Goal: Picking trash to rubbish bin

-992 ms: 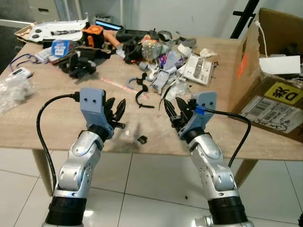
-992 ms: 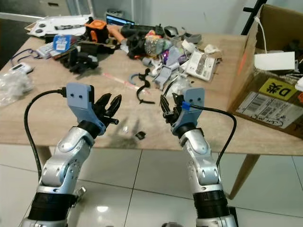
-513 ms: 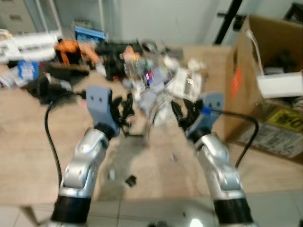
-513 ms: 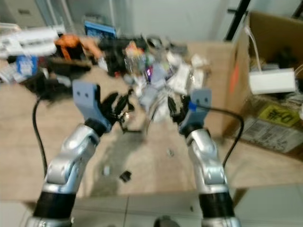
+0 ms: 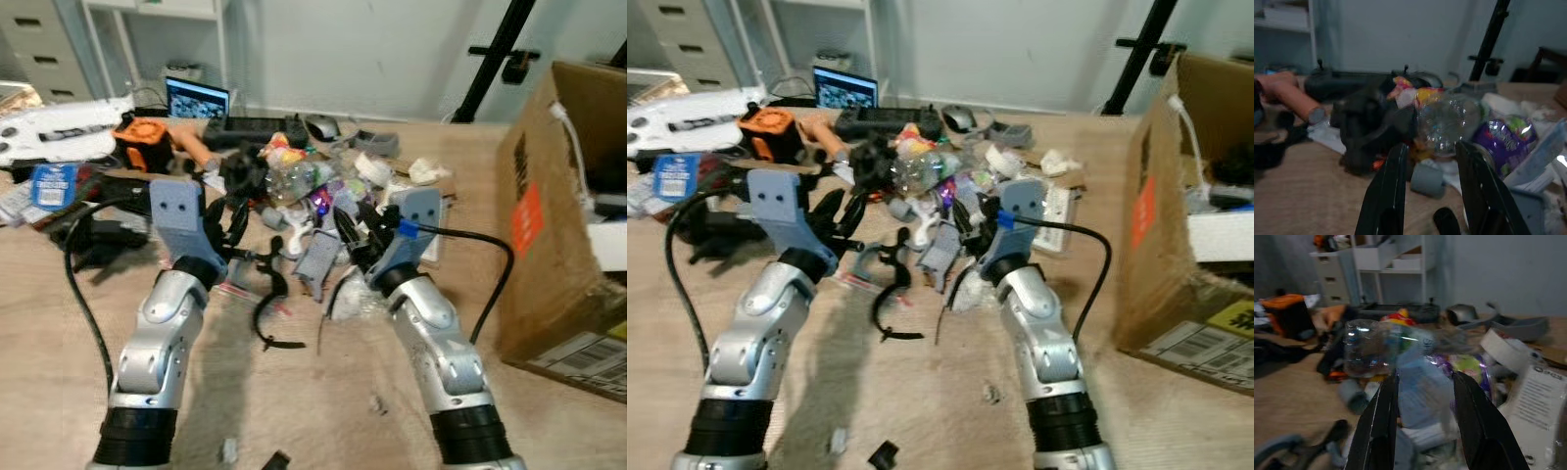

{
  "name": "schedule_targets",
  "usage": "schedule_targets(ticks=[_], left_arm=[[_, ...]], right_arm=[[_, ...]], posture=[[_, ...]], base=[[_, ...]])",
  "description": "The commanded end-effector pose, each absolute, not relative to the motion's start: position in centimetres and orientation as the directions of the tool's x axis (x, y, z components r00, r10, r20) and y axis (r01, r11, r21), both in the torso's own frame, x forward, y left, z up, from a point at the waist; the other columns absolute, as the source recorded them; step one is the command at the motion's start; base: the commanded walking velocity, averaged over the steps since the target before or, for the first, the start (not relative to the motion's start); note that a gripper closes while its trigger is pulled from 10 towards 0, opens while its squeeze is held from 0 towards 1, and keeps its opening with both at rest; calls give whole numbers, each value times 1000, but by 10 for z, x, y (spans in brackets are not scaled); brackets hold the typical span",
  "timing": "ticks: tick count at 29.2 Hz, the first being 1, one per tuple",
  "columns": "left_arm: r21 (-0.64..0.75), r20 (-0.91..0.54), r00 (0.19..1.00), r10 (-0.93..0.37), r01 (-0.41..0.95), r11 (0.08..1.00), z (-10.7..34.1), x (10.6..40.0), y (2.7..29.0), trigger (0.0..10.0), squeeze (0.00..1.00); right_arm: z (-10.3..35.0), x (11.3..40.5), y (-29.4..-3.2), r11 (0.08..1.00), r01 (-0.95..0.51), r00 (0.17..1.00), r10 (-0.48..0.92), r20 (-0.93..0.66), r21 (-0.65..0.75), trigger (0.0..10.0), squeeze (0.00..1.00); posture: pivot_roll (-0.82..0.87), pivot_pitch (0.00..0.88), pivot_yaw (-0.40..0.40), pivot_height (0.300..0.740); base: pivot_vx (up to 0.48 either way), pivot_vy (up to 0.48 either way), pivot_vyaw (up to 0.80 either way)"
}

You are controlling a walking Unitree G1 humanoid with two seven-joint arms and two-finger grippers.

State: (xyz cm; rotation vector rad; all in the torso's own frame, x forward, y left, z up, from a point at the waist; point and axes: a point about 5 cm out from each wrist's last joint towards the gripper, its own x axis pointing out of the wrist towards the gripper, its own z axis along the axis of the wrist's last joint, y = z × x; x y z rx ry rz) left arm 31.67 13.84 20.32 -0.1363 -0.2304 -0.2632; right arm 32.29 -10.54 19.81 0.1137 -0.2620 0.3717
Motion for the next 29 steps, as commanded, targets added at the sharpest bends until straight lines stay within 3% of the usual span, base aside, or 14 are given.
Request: schedule_targets(ticks=[1, 9, 21, 29], left_arm=[[-118, 226, 947, -228, 259, 959, 196, 315, 141, 10000, 0], [-127, 219, 945, -242, 274, 953, 196, 314, 140, 10000, 0], [-109, 223, 940, -260, 289, 951, 196, 315, 137, 10000, 0], [-59, 214, 930, -299, 318, 946, 197, 311, 132, 10000, 0]], right_arm=[[194, 320, -102, 918, -390, 897, 359, 259, 76, 10000, 0], [193, 319, -101, 916, -393, 895, 363, 259, 75, 10000, 0], [194, 321, -100, 917, -392, 895, 362, 259, 71, 10000, 0], [194, 319, -99, 917, -393, 895, 362, 260, 76, 10000, 0]], posture=[[32, 191, -52, 740], [32, 196, -53, 740], [33, 204, -52, 740], [38, 193, -47, 740]], base=[[0, 0, 0], [0, 72, 0], [0, 480, 0], [0, -337, 0]])
